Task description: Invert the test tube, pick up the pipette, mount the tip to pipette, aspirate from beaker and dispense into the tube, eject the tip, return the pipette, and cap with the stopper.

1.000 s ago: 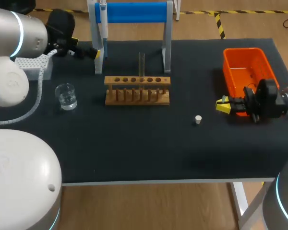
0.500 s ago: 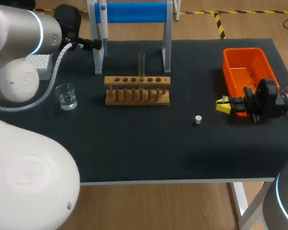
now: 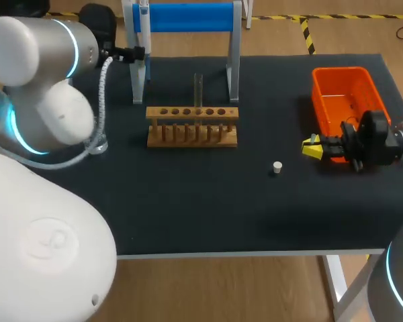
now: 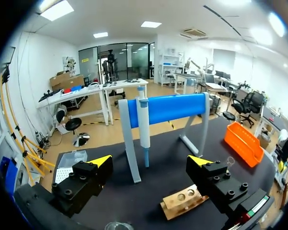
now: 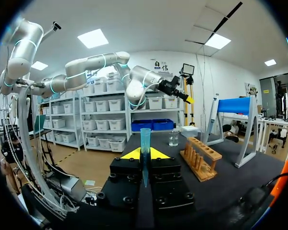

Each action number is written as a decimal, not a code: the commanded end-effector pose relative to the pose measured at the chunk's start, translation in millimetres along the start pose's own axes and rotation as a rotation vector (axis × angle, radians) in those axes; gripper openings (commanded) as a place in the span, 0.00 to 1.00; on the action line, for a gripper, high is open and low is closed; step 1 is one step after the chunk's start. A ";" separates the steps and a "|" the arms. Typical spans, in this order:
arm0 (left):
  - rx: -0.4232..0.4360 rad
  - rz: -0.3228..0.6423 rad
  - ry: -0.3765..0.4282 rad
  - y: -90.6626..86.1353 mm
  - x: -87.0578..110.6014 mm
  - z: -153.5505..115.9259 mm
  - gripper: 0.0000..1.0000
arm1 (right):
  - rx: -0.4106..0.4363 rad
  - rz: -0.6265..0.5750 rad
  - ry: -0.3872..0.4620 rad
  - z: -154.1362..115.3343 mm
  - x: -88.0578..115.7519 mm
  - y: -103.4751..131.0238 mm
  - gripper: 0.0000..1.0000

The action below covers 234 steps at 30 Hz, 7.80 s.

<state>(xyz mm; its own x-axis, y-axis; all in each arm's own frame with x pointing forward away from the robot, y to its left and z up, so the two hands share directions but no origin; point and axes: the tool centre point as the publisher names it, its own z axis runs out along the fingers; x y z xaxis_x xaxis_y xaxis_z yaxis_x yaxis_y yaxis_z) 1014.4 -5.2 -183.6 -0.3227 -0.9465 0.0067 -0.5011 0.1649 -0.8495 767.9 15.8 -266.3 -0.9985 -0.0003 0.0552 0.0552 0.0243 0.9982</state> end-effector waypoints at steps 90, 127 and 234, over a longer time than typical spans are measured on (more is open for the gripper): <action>0.150 -0.055 -0.180 -61.2 -9.9 136.1 0.52 | 0.001 -0.001 -0.002 0.4 0.4 0.1 0.00; 0.142 -0.076 -0.203 -61.4 -14.1 144.9 0.49 | 0.001 -0.001 -0.002 0.4 0.4 0.1 0.00; 0.262 0.174 0.527 -69.6 64.4 -69.4 0.00 | 0.001 -0.001 -0.002 0.4 0.4 0.1 0.00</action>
<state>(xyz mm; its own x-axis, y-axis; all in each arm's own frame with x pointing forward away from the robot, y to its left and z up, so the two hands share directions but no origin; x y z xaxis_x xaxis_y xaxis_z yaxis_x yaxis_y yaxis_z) 988.8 -69.0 -90.1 -0.7471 -0.6622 0.0571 -0.2353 0.1832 -0.9545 767.9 15.8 -266.3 -0.9985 -0.0003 0.0552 0.0552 0.0243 0.9982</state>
